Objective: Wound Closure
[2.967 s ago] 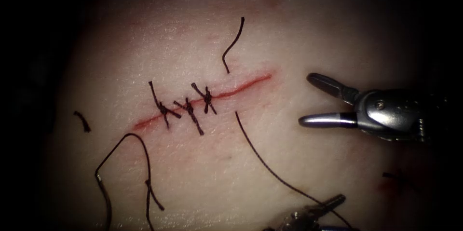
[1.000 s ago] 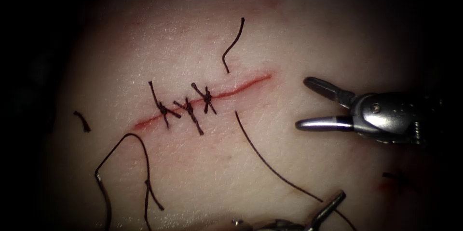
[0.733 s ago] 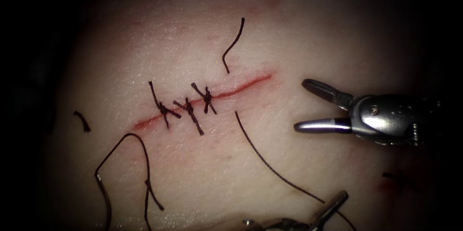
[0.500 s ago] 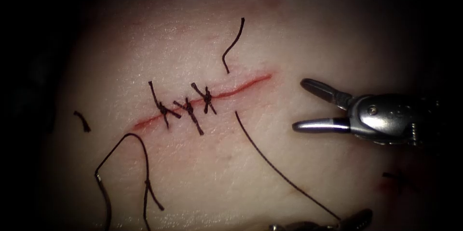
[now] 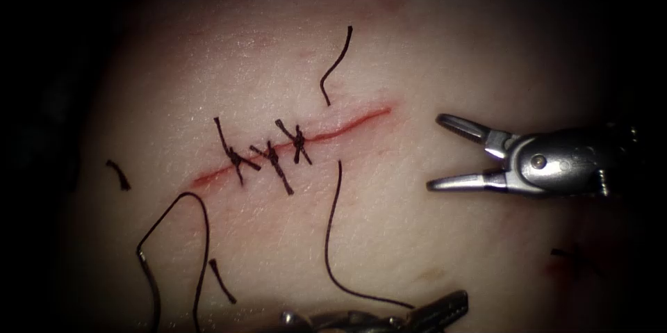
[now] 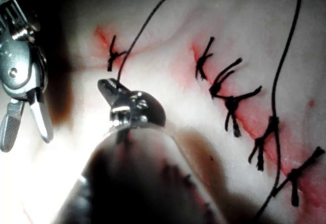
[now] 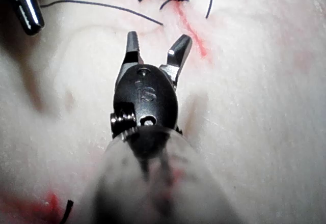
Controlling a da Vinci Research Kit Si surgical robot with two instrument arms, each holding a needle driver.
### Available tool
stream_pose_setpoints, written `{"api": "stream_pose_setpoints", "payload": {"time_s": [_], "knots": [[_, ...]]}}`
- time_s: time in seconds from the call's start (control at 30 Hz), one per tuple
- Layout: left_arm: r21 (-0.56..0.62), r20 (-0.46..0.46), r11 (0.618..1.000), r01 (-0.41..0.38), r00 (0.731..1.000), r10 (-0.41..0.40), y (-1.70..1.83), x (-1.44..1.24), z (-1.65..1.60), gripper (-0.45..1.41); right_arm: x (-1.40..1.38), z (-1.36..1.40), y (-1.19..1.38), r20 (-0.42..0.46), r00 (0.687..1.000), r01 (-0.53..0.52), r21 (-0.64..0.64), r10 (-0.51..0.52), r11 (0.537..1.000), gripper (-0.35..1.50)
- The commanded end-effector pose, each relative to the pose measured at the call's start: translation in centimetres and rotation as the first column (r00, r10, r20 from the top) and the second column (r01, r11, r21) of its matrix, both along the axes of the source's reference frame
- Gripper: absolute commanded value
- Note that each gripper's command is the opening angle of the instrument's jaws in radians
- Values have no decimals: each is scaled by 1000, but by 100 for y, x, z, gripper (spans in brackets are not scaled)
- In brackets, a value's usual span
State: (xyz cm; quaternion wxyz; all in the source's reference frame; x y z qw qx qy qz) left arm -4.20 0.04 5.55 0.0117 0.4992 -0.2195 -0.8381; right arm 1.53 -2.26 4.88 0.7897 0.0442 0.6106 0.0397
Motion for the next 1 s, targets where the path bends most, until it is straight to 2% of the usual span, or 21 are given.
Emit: {"api": "stream_pose_setpoints", "payload": {"time_s": [0.03, 0.1, 0.13, 0.2, 0.37, 0.67, 1.0], "knots": [[-12, -4, 1000, -15, 1000, 15, 0, 1, 0, -45, 21, -2, -15, -35, 997, 61, -63, -63, 996, 89], [-8, -7, 999, -41, 999, 41, 0, 7, -8, -45, 30, -5, -20, -62, 993, 97, -106, -104, 990, 89], [-8, 11, 997, -77, 997, 77, 0, 13, -16, -45, 39, -7, -28, -83, 984, 147, -129, -158, 981, 89], [-9, 17, 996, -91, 996, 91, 0, 15, -20, -45, 43, -8, -31, -93, 979, 166, -139, -180, 976, 89], [-17, 6, 988, -151, 989, 151, 4, 22, -37, -45, 61, -6, -53, -172, 942, 256, -188, -288, 948, 91], [-19, 4, 985, -172, 985, 172, 14, 27, -35, -45, 67, -2, -71, -220, 911, 300, -228, -349, 926, 93], [-24, 0, 982, -187, 982, 187, 20, 29, -38, -45, 79, -14, -82, -259, 886, 324, -250, -385, 912, 96]]}}
